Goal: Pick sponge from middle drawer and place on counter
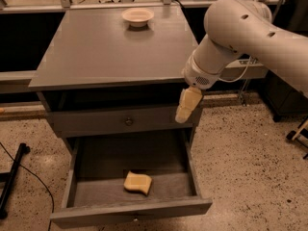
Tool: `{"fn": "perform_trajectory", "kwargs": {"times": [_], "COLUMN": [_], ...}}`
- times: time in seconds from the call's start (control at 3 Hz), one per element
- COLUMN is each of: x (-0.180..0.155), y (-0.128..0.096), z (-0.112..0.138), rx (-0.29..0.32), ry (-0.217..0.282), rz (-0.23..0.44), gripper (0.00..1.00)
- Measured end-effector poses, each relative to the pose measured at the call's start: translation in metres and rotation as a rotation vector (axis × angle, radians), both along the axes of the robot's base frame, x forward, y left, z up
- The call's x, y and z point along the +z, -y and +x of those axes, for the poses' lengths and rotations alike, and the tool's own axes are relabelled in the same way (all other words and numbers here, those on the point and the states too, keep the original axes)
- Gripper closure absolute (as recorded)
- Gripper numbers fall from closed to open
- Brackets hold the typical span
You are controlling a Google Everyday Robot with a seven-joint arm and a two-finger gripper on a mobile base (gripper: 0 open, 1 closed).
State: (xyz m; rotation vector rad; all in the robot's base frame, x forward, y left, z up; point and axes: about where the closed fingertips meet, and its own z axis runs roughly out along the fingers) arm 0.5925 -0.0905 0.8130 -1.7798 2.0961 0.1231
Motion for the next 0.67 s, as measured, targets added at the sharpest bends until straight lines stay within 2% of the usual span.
{"fn": "perform_trajectory", "kwargs": {"times": [0.33,0.67], "x": [-0.019,-0.042], "y": [-0.022,-0.043], "z": [-0.022,-0.046], "rx": [0.089,0.152], "ry": [-0.045,-0.091], "rz": [0.039,0.062], "gripper": [0.00,0.00]}}
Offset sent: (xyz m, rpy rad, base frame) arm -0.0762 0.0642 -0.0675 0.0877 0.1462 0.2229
